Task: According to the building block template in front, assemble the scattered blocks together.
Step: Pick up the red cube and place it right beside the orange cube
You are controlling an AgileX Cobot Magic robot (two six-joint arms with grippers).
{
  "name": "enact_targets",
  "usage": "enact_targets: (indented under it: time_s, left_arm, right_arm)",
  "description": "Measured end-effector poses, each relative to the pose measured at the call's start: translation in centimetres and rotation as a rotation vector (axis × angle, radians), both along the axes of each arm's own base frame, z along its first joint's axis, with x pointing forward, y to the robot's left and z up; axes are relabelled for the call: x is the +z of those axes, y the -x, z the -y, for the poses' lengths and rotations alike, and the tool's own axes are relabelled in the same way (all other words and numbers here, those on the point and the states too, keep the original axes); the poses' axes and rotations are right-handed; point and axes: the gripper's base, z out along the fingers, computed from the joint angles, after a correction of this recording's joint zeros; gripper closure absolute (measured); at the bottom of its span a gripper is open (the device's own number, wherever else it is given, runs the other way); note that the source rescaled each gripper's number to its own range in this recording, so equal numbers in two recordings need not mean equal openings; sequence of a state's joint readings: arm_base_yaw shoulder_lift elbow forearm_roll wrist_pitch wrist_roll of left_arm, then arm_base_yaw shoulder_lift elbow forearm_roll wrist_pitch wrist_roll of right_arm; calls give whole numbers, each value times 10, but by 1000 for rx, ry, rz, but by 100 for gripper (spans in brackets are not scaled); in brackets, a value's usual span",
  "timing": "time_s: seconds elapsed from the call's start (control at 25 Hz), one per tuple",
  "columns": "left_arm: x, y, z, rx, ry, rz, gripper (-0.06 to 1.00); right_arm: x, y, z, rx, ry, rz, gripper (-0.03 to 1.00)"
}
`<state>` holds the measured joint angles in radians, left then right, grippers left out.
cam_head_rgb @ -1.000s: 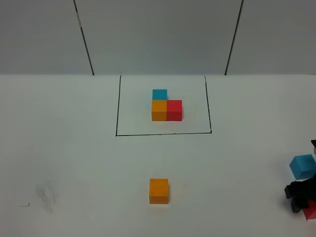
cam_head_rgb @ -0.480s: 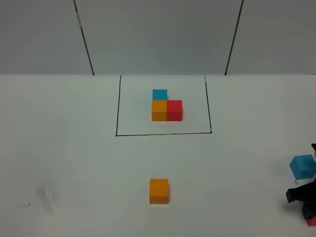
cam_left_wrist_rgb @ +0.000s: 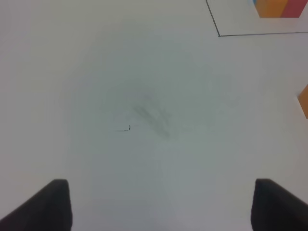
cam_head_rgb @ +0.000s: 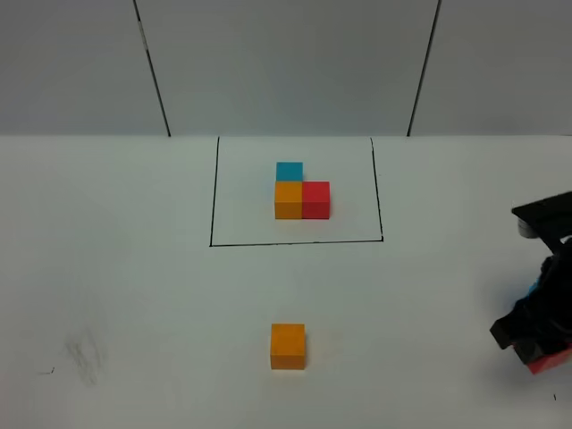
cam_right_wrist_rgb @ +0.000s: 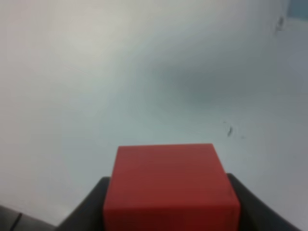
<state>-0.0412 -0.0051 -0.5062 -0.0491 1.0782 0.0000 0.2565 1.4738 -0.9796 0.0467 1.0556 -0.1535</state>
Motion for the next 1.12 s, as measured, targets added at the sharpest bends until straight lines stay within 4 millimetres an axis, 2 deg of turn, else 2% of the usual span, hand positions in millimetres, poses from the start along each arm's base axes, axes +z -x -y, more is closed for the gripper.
enact_targets:
  time_s: [0.16,0.36,0.48,0.6,0.84,0.96,1.12]
  left_arm:
    - [0,0,0,0,0,0,29]
    - [0,0,0,0,0,0,29]
    - [0,0,0,0,0,0,29]
    - [0,0,0,0,0,0,29]
    - [0,0,0,0,0,0,29]
    - [0,0,0,0,0,0,29]
    - [0,0,0,0,0,0,29]
  right_arm:
    - [17,8,-42,257,-23,73,97]
    - [23,15,-84,552,-52,229,97]
    - [23,14,-101,671,-65,330,97]
    - [15,10,-109,752,-45,341,97]
    - [-10,-3,-109,844,80,248,97]
    - [-8,-7,-113,890,103,234,97]
    - [0,-2,-128,1081,126,253,97]
